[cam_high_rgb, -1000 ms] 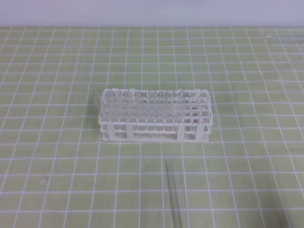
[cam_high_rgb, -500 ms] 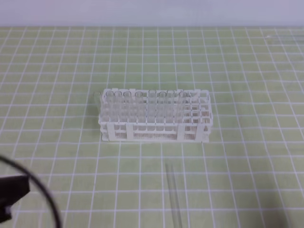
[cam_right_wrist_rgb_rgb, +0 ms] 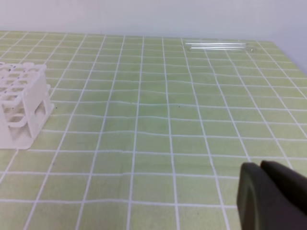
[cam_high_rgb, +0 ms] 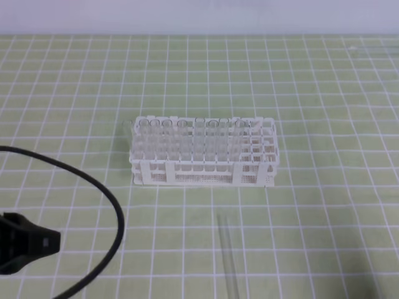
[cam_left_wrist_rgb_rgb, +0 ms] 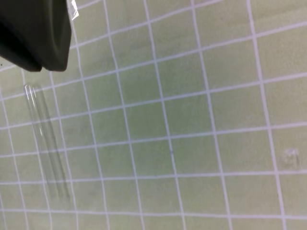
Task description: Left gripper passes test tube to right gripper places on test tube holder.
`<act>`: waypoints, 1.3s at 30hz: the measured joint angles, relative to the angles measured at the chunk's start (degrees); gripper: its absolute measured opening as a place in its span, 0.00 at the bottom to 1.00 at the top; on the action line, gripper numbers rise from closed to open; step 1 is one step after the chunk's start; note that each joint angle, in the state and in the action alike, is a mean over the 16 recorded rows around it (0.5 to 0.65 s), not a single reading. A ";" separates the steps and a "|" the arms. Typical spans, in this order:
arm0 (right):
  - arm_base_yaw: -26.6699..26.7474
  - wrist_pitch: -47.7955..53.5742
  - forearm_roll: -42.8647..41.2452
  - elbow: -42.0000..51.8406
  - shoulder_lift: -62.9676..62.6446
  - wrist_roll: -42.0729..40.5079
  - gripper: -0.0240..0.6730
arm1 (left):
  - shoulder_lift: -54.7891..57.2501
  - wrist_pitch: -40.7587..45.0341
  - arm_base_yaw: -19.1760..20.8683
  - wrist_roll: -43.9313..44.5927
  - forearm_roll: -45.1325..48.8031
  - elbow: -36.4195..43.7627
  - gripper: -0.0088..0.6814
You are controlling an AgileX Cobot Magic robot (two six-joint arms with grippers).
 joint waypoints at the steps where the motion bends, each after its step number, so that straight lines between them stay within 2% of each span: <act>1: 0.00 0.00 0.00 0.00 0.00 0.00 0.01 | 0.79 -0.10 -0.84 -0.67 0.75 -0.37 0.01; 7: 0.00 0.00 0.00 0.00 0.00 0.00 0.01 | 5.79 -0.77 -8.17 -6.53 6.72 -3.54 0.01; 16: 0.00 0.00 0.00 0.00 0.00 0.00 0.01 | 17.90 -2.20 -26.59 -19.72 18.58 -11.46 0.01; 21: 0.00 0.00 0.00 0.00 0.00 0.00 0.01 | 27.39 -2.34 -36.54 -24.50 21.80 -17.09 0.01; 24: 0.00 0.00 0.00 0.00 0.00 0.00 0.01 | 33.04 -1.59 -41.22 -26.26 22.54 -20.66 0.01; 30: 0.00 0.00 0.00 0.00 0.00 0.00 0.01 | 43.79 2.47 -47.13 -30.97 23.47 -28.37 0.01; 39: 0.00 0.00 0.00 0.00 0.00 0.00 0.01 | 53.90 8.23 -48.88 -40.51 24.98 -36.47 0.03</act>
